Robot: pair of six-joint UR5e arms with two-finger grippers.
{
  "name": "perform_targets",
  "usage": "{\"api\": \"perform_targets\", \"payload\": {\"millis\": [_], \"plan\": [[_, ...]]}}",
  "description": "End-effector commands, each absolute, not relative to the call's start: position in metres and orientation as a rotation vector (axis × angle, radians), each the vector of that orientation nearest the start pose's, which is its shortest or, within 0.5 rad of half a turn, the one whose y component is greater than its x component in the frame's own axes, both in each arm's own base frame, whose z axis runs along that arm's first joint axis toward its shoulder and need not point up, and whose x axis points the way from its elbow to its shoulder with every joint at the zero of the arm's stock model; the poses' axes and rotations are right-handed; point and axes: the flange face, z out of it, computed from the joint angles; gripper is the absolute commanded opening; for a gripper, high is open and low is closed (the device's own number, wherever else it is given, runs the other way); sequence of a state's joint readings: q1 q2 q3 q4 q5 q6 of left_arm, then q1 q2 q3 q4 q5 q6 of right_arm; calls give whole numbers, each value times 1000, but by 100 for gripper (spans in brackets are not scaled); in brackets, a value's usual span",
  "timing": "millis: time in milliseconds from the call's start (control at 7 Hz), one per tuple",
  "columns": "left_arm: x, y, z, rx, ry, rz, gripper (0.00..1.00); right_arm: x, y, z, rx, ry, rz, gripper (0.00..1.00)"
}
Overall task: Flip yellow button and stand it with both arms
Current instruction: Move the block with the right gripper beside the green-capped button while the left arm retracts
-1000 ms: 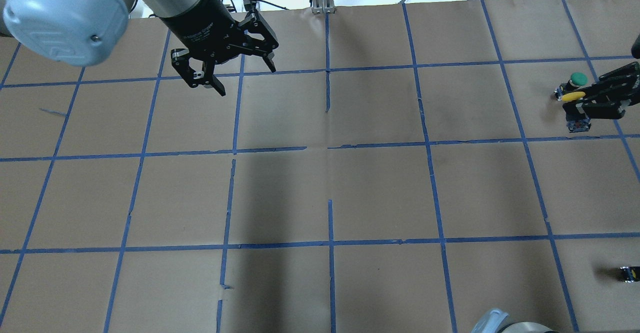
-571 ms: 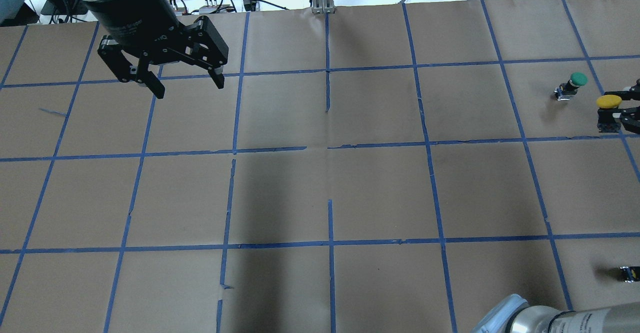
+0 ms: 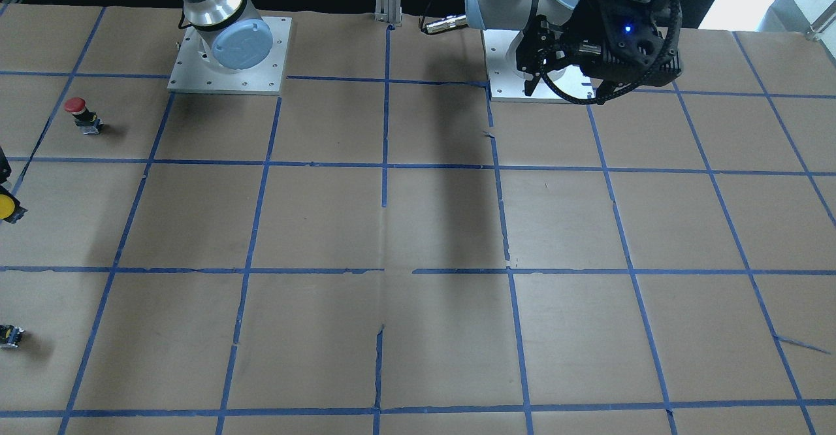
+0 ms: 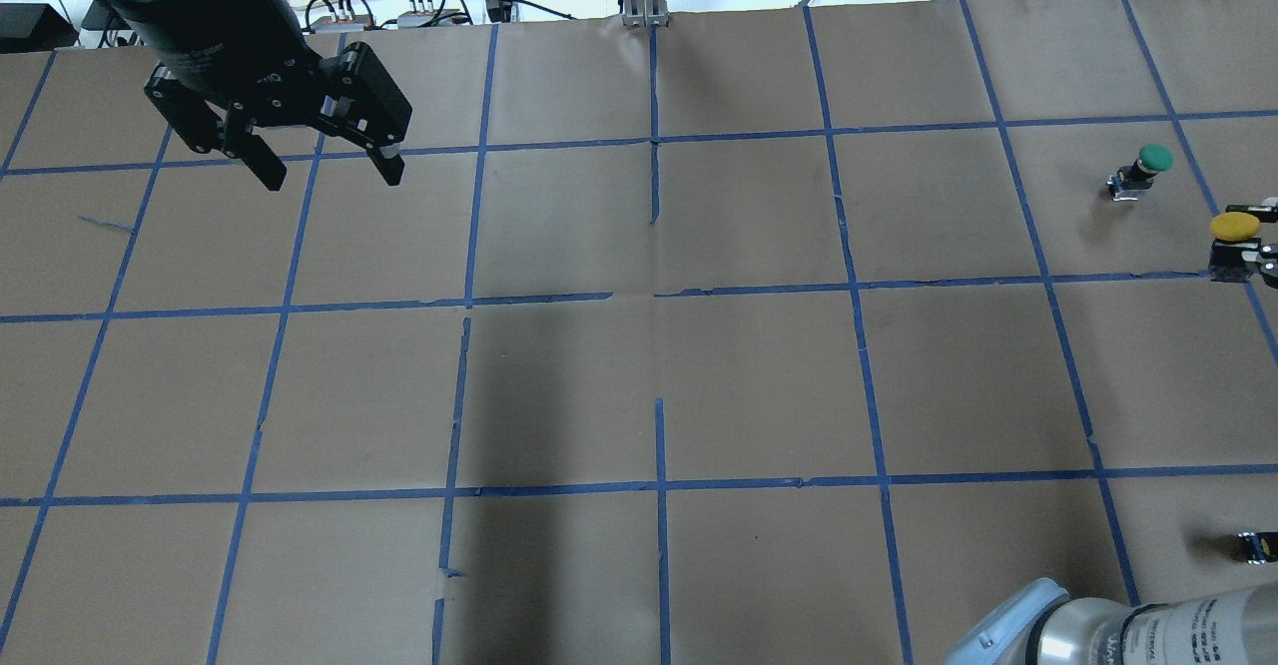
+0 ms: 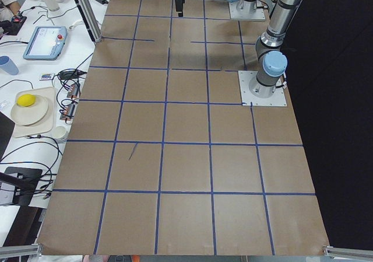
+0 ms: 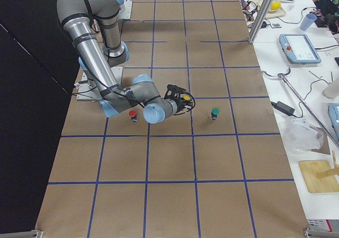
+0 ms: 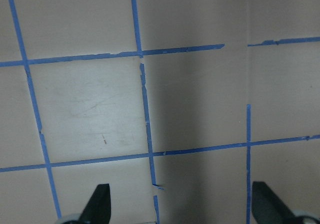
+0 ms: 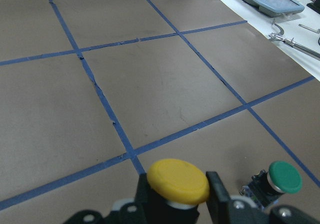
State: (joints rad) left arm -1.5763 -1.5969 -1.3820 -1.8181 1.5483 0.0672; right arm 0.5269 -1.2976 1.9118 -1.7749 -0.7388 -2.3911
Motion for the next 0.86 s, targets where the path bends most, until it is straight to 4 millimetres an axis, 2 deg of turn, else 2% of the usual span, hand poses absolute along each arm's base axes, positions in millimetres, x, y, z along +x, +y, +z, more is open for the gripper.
{"api": "perform_targets", "payload": {"millis": [0,286,571,714], "plan": [[-137,-501,537,94,3154,44,100,-344,-413,213,-1414,2106,-1291,4],[-137,-500,533,102,3152,9,100,-350,-412,191,-1350,2087,-1348,4],[-137,-500,533,113,3149,9,100,-349,-414,170,-1348,2049,-1382,4],[-136,-500,534,109,3149,7,100,-343,-413,161,-1269,2026,-1415,4]]}}
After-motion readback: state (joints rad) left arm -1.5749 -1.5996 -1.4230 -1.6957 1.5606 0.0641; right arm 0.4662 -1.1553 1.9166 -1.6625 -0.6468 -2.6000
